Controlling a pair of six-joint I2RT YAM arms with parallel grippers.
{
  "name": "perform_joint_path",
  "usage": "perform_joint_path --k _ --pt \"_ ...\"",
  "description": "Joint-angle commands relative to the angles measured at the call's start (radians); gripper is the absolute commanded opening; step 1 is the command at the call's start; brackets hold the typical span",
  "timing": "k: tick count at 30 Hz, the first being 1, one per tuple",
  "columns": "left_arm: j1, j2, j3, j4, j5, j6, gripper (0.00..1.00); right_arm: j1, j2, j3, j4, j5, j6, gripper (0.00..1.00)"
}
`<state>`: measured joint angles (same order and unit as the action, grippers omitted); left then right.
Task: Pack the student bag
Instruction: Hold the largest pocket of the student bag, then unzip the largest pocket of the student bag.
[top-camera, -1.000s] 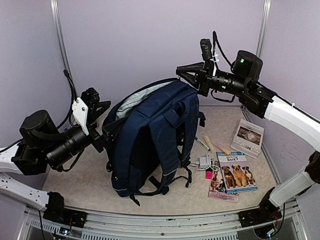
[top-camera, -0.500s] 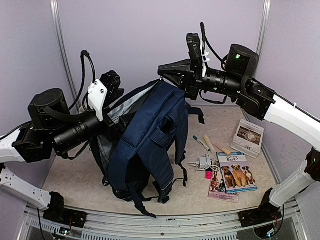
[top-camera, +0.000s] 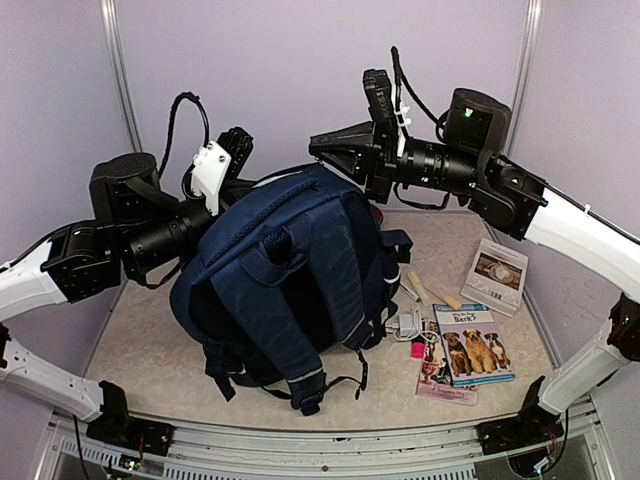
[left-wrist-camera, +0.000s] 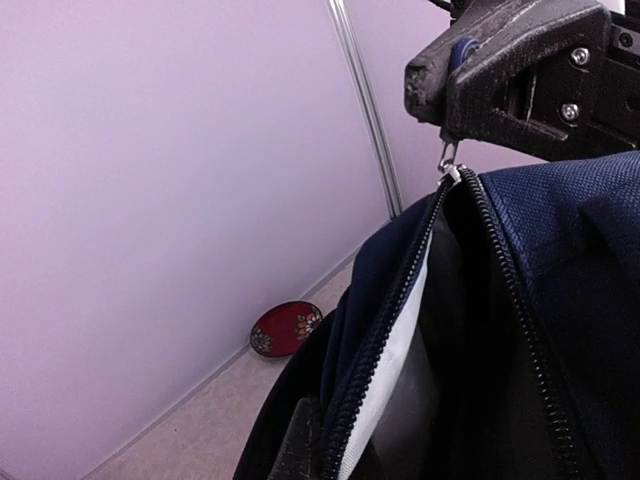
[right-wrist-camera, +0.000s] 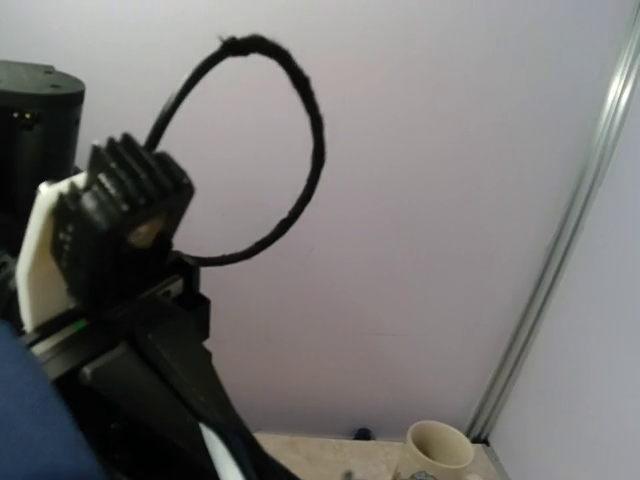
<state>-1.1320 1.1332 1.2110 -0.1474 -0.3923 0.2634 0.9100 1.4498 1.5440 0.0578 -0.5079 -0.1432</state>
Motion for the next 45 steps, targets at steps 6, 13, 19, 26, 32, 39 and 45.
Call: perform_joint_path --k 6,13,19,26,32,39,45 --pt "0.08 -0.017 0.072 0.238 -0.127 0.212 0.0 -0.105 0.045 0.129 0.2 0.17 0.011 0.0" --pt "0.183 0.151 0.385 0.278 -0.105 0.438 0.0 -0.154 0.319 0.587 0.067 0.124 -0.026 0.0" --pt "0.178 0.123 0.231 0.301 -0.005 0.388 0.0 -0.154 0.22 0.381 0.139 0.082 -0.011 0.0" --pt "0.136 -0.004 -0.173 0.399 0.133 0.152 0.0 -0.171 0.005 -0.253 0.44 0.085 0.173 0.0" --pt "0.033 -0.025 -0.319 0.443 0.106 0.071 0.0 -0.237 -0.033 -0.546 0.613 0.112 0.353 0.0" --pt "-0.092 -0.082 -0.349 0.427 0.004 0.06 0.0 -0.392 -0.078 -0.766 0.738 0.138 0.502 0.0" --pt "-0.16 -0.195 -0.374 0.356 0.18 0.138 0.0 -0.493 -0.008 -0.773 0.763 0.013 0.493 0.0"
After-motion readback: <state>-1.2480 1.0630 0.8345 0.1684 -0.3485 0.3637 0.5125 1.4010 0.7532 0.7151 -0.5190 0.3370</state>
